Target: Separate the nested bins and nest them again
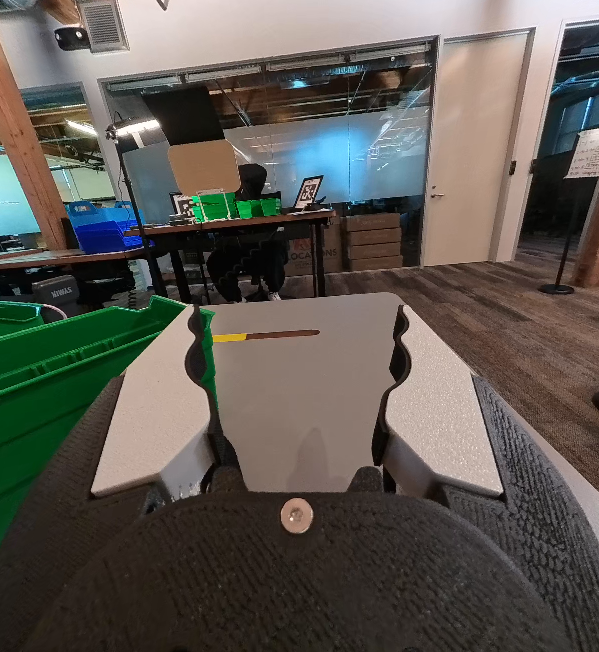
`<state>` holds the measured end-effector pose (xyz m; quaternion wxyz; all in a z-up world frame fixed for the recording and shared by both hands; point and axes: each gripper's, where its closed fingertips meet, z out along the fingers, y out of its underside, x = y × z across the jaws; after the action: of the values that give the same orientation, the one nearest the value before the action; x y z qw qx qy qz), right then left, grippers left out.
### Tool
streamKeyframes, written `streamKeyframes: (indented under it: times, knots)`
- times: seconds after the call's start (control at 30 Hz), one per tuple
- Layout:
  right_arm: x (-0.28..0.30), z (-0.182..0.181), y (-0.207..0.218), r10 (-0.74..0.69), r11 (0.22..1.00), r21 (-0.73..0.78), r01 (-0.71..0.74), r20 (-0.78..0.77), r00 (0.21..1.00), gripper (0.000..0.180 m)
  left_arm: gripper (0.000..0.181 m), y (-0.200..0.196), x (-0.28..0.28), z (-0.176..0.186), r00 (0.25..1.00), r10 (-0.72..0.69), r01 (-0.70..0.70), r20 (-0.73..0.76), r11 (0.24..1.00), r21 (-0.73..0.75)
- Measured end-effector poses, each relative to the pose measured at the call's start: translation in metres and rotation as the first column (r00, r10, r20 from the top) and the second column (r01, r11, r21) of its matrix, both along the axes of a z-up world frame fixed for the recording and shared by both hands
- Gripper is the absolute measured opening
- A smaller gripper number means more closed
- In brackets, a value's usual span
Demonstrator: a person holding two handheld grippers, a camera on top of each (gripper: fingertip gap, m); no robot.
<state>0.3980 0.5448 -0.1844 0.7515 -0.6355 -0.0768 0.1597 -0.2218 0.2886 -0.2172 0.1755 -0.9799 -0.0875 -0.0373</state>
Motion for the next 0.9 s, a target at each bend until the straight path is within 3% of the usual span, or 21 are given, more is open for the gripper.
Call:
streamKeyframes:
  times: [0.33,0.5,0.9]
  knots:
    - [-0.001,-0.001,0.001,0.003,1.0,-0.006,-0.003,0.005,1.0,0.107,0.101,-0.028,-0.032,0.009,0.998,0.056,-0.056,0.024,0.998,-0.01]
    - [0.0,-0.001,0.001,0.0,1.0,-0.005,0.0,0.005,1.0,0.107,0.098,-0.048,-0.063,0.015,0.992,0.093,-0.093,-0.08,0.996,-0.001]
    - [0.0,-0.001,0.001,-0.002,1.0,-0.006,0.002,0.006,1.0,0.107,0.099,-0.075,-0.083,0.04,0.987,0.153,-0.156,0.051,0.986,0.066]
